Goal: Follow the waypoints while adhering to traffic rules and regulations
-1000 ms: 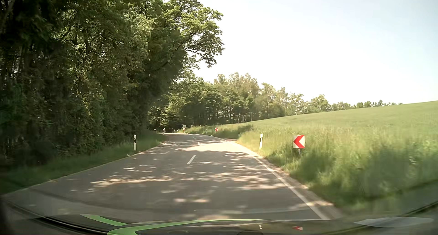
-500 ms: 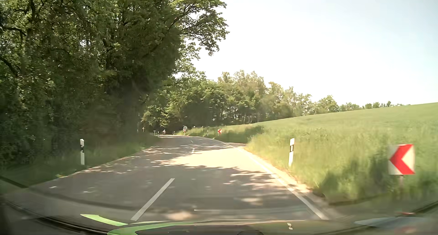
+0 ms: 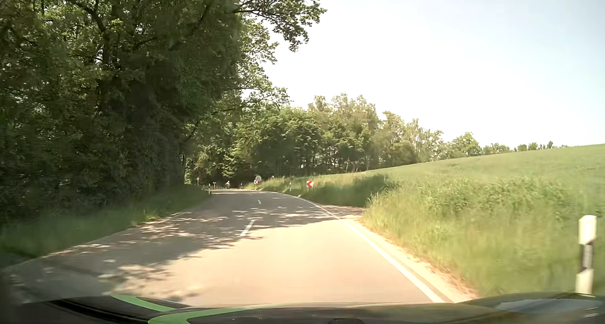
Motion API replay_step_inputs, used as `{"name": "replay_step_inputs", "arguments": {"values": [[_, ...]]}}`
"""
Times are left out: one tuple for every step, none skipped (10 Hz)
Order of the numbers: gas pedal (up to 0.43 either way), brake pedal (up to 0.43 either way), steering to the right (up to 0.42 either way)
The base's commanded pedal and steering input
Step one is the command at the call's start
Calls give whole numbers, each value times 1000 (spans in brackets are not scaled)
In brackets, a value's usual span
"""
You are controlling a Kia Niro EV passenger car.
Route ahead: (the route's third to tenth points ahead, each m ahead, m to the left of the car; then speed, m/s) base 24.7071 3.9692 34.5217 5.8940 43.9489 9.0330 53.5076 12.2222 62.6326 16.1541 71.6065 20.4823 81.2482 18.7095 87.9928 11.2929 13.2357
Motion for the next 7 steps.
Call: {"name": "replay_step_inputs", "arguments": {"values": [[0,110,-25],[0,104,-27],[0,104,-30],[0,104,-31],[0,104,-34],[0,104,-38],[0,104,-40]]}}
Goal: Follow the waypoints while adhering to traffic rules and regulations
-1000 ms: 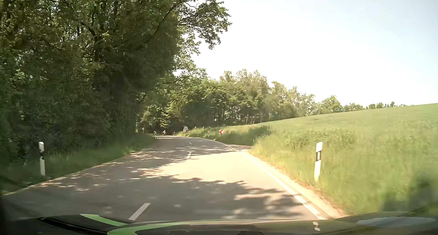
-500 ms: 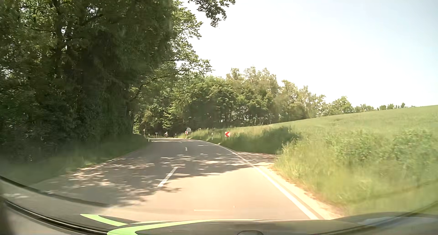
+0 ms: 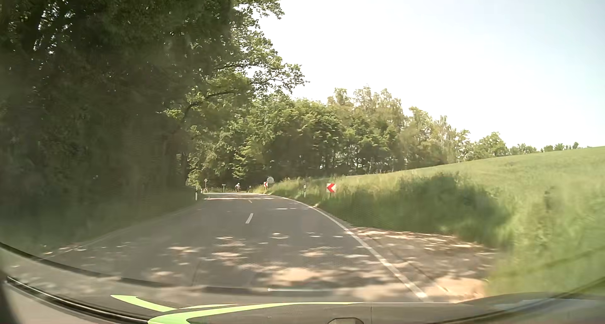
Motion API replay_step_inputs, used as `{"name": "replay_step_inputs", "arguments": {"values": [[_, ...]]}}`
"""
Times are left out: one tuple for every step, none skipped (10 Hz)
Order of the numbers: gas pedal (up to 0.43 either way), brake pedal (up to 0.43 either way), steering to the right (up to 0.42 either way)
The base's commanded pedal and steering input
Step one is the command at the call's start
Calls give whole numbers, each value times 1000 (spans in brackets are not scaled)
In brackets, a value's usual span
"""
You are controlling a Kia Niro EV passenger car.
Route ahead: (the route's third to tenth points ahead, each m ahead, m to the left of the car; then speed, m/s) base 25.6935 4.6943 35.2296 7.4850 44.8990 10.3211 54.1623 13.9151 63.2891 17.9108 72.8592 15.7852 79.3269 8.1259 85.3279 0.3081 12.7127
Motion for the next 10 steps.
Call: {"name": "replay_step_inputs", "arguments": {"values": [[0,104,-42],[0,104,-44],[0,104,-44],[0,98,-44],[0,6,-44],[0,6,-44],[0,49,-44],[0,79,-44],[0,85,-44],[0,91,-44]]}}
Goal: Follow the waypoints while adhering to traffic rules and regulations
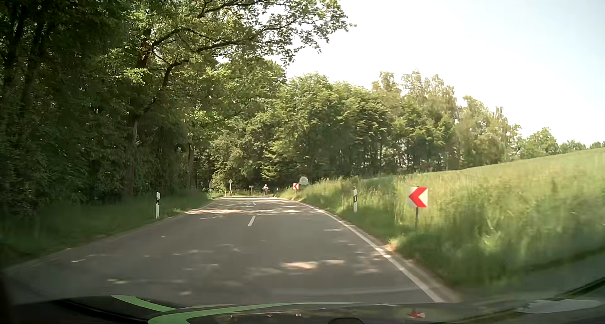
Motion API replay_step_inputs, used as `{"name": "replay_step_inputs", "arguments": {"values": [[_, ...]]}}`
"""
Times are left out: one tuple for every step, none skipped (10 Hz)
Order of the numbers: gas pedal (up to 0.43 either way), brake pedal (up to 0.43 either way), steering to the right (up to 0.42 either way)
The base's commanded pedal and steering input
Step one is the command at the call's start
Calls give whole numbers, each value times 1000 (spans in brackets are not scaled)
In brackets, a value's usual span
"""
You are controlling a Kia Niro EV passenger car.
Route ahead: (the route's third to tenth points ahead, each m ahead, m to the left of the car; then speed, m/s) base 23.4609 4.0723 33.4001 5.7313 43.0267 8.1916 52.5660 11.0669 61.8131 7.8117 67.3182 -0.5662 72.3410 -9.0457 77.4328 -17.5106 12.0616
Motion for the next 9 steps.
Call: {"name": "replay_step_inputs", "arguments": {"values": [[0,91,-44],[0,91,-41],[0,98,-39],[0,104,-39],[0,116,-39],[0,134,-38],[0,146,-37],[0,171,-37],[0,189,-37]]}}
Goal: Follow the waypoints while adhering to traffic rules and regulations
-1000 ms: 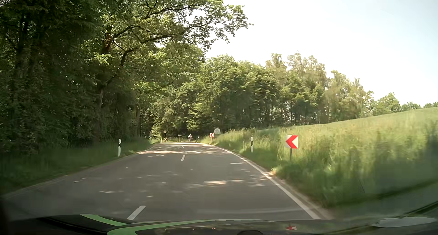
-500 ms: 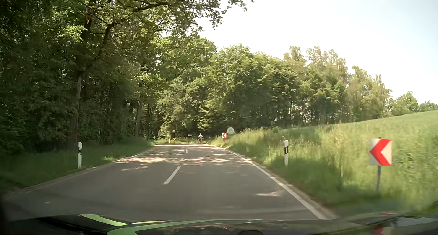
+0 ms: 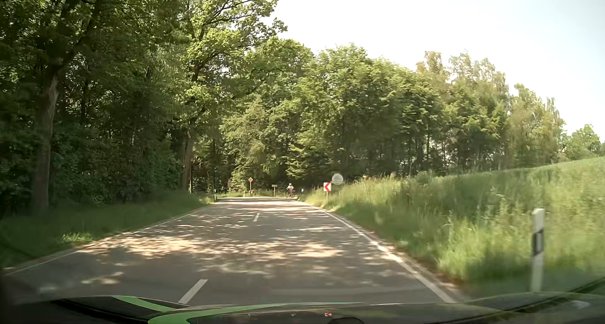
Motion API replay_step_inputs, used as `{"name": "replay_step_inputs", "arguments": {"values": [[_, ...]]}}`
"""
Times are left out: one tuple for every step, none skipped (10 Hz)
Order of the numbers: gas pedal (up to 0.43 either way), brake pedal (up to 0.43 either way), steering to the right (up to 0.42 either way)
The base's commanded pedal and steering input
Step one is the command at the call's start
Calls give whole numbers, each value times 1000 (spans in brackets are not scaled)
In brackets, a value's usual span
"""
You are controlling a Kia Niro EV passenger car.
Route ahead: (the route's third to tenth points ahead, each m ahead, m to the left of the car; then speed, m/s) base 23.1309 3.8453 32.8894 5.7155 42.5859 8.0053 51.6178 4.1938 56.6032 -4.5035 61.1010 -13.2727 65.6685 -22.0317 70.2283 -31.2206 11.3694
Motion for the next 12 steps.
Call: {"name": "replay_step_inputs", "arguments": {"values": [[0,195,-37],[0,195,-37],[0,195,-37],[0,195,-36],[0,201,-36],[0,226,-35],[0,232,-34],[0,232,-34],[0,232,-34],[0,232,-33],[0,232,-33],[0,232,-33]]}}
